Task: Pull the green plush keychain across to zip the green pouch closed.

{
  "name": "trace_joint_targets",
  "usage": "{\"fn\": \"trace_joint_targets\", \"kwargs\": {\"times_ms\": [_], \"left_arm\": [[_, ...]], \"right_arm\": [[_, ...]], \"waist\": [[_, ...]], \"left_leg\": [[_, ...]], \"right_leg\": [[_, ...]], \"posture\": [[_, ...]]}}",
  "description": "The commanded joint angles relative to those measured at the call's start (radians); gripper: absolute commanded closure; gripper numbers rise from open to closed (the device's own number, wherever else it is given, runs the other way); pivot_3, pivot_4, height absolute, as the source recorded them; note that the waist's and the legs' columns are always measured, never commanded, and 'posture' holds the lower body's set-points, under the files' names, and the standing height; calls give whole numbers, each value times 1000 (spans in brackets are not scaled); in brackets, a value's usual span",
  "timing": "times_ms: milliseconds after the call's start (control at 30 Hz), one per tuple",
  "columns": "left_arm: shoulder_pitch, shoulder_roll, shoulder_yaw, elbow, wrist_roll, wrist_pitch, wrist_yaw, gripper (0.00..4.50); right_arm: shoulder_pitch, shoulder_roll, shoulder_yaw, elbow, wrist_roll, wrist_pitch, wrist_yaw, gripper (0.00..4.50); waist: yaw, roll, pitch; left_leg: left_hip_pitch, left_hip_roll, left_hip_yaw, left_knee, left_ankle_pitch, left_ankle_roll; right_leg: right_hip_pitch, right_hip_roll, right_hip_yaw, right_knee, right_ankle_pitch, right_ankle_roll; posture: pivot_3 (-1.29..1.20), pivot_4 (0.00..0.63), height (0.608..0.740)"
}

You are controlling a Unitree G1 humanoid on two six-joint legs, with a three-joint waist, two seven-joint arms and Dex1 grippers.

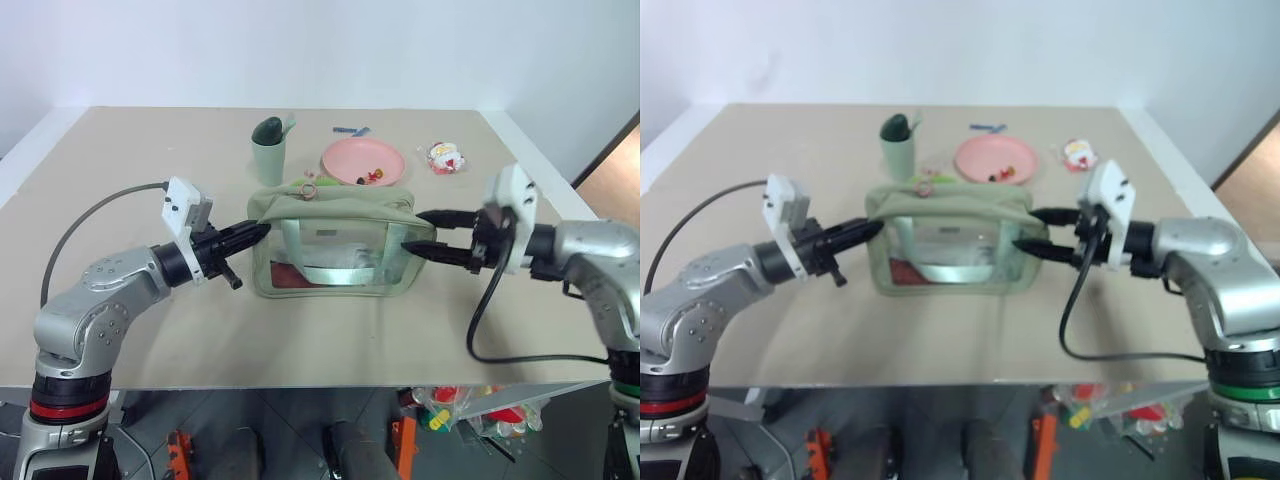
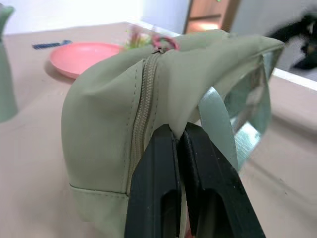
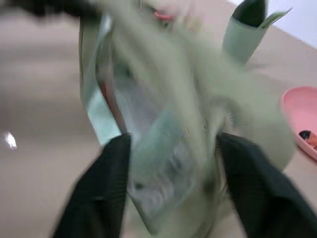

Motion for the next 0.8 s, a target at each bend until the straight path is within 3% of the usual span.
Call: {"fn": "trace_joint_targets", "kwargs": {"times_ms": [33,67,133,233,400,500,600,800], "left_arm": [[-11,22,-8,-40,-21,15,-14,4500],[-11,24,-10,-36,-22,20,-14,4500],[-8,28,-17,-27,-17,18,-25,4500],[-2,40,-36,-22,-13,3,-66,4500],[11,79,-75,-39,2,-9,-121,4500],[16,98,-82,-47,6,-17,-134,4500],[24,112,-81,-52,11,-23,-139,4500],[37,126,-75,-58,29,-48,-125,4500]], "right_arm": [[-145,-80,-99,68,165,222,7,406],[-174,-99,-86,98,153,211,37,22],[-260,-99,-51,192,106,153,64,22],[-451,6,79,423,-99,-82,26,22],[-620,213,262,808,-419,-528,-25,22],[-707,335,289,1006,-486,-688,-19,22],[-747,419,293,1142,-521,-796,18,22],[-725,468,322,1132,-513,-784,320,22]], "waist": [[-1,0,0],[0,0,0],[0,-1,0],[-11,0,0],[-29,-1,0],[-29,0,0],[-27,0,0],[-25,1,1]], "left_leg": [[0,0,0,0,0,0],[0,0,0,0,0,0],[0,0,0,-1,0,0],[1,0,2,-1,0,1],[2,0,2,-1,0,1],[0,0,1,-2,0,1],[-3,-1,0,-3,-1,0],[-7,-1,-3,-3,-4,-2]], "right_leg": [[0,0,0,0,0,-1],[0,0,0,0,-1,-1],[0,0,-1,-1,-3,-5],[0,0,1,-1,-3,-5],[0,1,1,-1,-1,-4],[-1,0,1,-1,1,1],[-3,-1,0,-1,2,-3],[-5,-4,-4,-1,0,-3]], "posture": [[0,150,740],[0,150,740],[0,150,740],[0,150,740],[0,150,740],[0,150,740],[0,150,740],[0,150,740]]}}
